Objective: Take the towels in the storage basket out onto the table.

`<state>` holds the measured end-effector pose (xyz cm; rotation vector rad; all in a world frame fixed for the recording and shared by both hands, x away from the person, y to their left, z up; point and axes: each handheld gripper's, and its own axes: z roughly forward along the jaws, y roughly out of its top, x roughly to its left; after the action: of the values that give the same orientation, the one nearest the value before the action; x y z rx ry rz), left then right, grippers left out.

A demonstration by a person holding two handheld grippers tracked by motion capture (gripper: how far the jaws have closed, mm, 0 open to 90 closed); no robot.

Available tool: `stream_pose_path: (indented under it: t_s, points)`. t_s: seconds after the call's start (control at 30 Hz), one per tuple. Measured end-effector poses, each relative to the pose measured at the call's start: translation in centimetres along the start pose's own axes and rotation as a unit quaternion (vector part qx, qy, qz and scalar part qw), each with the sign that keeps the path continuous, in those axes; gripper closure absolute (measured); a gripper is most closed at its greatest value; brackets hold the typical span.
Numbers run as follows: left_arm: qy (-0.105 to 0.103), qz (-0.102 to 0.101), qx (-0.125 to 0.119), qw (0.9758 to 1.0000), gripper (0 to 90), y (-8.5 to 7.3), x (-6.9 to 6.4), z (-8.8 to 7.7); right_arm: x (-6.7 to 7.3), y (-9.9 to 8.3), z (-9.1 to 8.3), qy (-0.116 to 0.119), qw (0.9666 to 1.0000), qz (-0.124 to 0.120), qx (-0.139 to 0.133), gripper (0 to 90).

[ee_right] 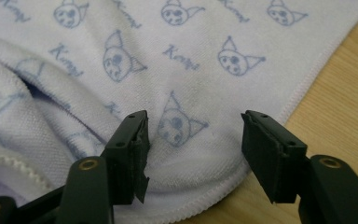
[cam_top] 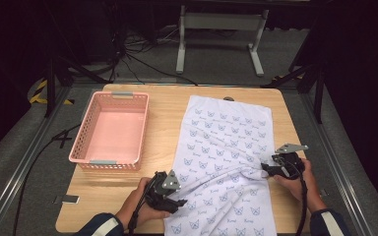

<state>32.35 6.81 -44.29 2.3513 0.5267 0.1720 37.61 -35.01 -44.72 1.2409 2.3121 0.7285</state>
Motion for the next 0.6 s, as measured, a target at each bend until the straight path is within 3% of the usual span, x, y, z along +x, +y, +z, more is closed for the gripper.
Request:
stream_pose_path:
  t_s: [0.07,0.1,0.17,0.2,0.23,0.27,0.33,0.37,0.43,0.5,0.6]
  points:
    - [0.008,-0.002,-0.009,0.9999,34.4,0.5,0.4,0.2,0.0,0.1,-0.2,-0.005,0.9999,-0.002,0.01,39.8]
    - [0.021,-0.014,-0.017,0.9995,31.7,1.6,1.4,0.8,0.0,0.3,-0.4,-0.019,0.9998,-0.006,-0.001,42.6]
    - [0.059,-0.007,-0.025,0.9979,32.1,2.9,2.6,1.8,0.1,0.4,-0.5,-0.017,0.9998,-0.006,-0.01,42.2]
    - [0.057,-0.014,-0.023,0.998,32.3,3.4,3.4,2.3,0.4,0.7,-0.9,-0.011,0.9996,0.002,-0.027,41.8]
    - [0.068,-0.02,-0.024,0.9972,32.1,4.0,4.4,3.1,1.3,0.9,-1.7,0.017,0.9987,-0.012,-0.047,41.6]
    - [0.079,-0.019,-0.025,0.9964,33.2,4.2,4.8,3.4,2.1,1.0,-2.3,0.024,0.9977,-0.027,-0.058,41.6]
    - [0.068,-0.035,-0.021,0.9968,33.5,4.1,5.9,4.2,3.4,0.7,-3.2,0.051,0.9952,-0.04,-0.073,41.7]
    - [0.073,-0.039,-0.011,0.9965,34.0,3.9,6.2,4.8,4.1,0.4,-3.5,0.066,0.994,-0.042,-0.076,41.7]
    - [0.069,-0.04,0.008,0.9968,34.9,3.2,6.6,5.3,5.6,-0.5,-3.8,0.072,0.9933,-0.065,-0.064,40.8]
    - [0.072,-0.048,-0.001,0.9963,34.8,2.7,6.6,5.2,6.5,-1.6,-4.0,0.085,0.9929,-0.064,-0.054,39.3]
    - [0.07,-0.057,-0.003,0.9959,36.4,2.2,6.6,4.9,7.2,-3.1,-4.3,0.081,0.9938,-0.065,-0.039,37.7]
